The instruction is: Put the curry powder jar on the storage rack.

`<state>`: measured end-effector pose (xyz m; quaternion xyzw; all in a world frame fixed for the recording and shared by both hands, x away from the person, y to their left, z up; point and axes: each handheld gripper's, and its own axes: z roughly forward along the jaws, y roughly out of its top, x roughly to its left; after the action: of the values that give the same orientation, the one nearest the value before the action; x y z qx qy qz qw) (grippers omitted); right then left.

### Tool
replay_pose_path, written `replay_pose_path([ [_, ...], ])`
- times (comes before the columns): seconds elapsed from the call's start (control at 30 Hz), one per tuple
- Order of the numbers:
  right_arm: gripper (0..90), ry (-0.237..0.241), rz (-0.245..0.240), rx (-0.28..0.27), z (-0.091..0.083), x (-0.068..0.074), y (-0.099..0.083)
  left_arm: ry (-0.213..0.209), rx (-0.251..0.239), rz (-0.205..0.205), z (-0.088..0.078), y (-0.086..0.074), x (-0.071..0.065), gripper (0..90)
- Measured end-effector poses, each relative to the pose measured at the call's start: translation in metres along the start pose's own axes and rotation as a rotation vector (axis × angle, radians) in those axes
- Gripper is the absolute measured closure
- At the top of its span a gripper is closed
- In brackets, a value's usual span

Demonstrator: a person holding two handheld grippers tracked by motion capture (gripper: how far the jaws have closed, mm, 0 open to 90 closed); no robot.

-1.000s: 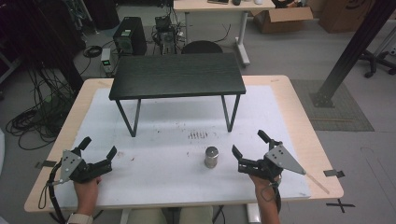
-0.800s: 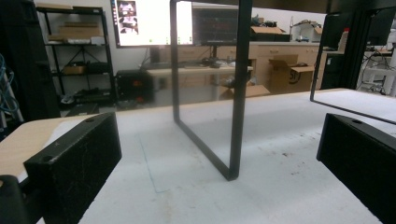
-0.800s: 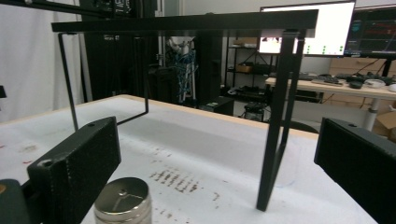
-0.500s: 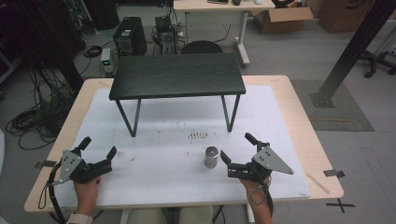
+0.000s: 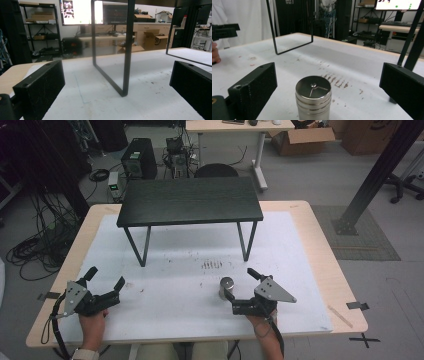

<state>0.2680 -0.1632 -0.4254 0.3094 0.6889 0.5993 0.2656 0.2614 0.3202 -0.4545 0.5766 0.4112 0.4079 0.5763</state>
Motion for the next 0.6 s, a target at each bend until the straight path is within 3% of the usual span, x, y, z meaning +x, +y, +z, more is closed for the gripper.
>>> replay_pose_path([
  [0.27,2.2,0.034,-0.002,0.061,0.013,0.004,-0.007,0.000,-0.002,-0.001,0.000,0.000,0.000,0.2],
  [0.6,2.5,0.046,0.010,0.087,0.022,0.005,-0.013,-0.001,-0.005,-0.002,-0.001,0.000,0.000,0.2],
])
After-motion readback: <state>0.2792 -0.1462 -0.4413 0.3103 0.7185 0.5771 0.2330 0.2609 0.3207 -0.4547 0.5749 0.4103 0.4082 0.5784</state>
